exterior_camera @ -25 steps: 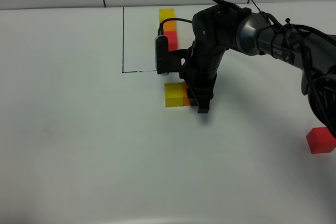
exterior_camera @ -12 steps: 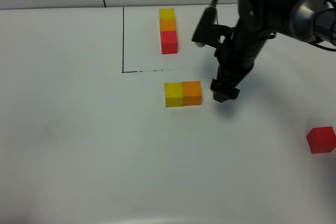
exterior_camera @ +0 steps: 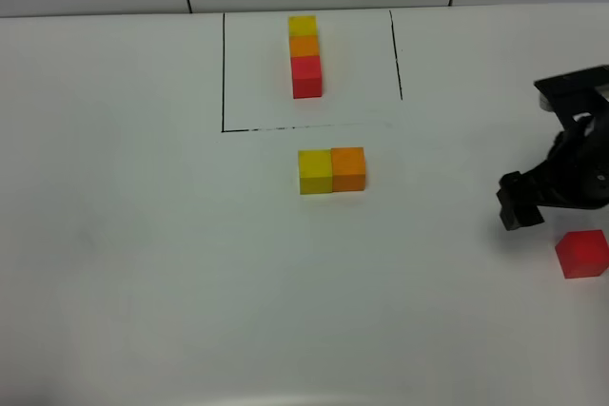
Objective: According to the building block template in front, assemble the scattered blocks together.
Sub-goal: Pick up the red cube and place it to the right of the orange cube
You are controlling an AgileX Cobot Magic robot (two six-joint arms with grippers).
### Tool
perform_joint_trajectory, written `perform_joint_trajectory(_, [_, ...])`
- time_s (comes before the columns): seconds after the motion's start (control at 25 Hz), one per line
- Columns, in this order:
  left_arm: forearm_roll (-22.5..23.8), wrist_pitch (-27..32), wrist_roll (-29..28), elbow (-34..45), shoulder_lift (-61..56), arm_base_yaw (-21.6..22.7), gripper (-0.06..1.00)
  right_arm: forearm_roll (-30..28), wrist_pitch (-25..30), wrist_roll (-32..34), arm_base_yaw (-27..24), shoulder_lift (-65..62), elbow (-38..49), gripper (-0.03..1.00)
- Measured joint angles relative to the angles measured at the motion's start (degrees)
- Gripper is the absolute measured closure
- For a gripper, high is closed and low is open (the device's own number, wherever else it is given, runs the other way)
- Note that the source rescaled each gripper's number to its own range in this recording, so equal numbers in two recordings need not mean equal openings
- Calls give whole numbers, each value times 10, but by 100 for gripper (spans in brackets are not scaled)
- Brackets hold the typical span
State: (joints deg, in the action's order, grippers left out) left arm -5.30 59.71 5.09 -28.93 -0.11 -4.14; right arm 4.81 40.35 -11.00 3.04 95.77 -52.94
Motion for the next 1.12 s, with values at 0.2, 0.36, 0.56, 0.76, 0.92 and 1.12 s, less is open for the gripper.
perform_joint_trajectory(0.2, [0, 0, 0, 0, 0, 0, 91, 11, -7, 23, -44, -3, 42, 20])
perform_joint_trajectory(0.36, [0, 0, 0, 0, 0, 0, 91, 15, -32, 24, -58, -3, 66, 21])
perform_joint_trajectory(0.56, [0, 0, 0, 0, 0, 0, 91, 9, -49, 25, -60, 30, 73, 21])
perform_joint_trajectory(0.76, [0, 0, -1, 0, 0, 0, 91, 2, -66, 28, -60, 56, 73, 46])
perform_joint_trajectory(0.92, [0, 0, -1, 0, 0, 0, 91, -8, -67, 36, -60, 55, 73, 93])
perform_joint_trajectory(1.12, [0, 0, -1, 0, 0, 0, 91, -35, -24, 3, -28, 40, 32, 94])
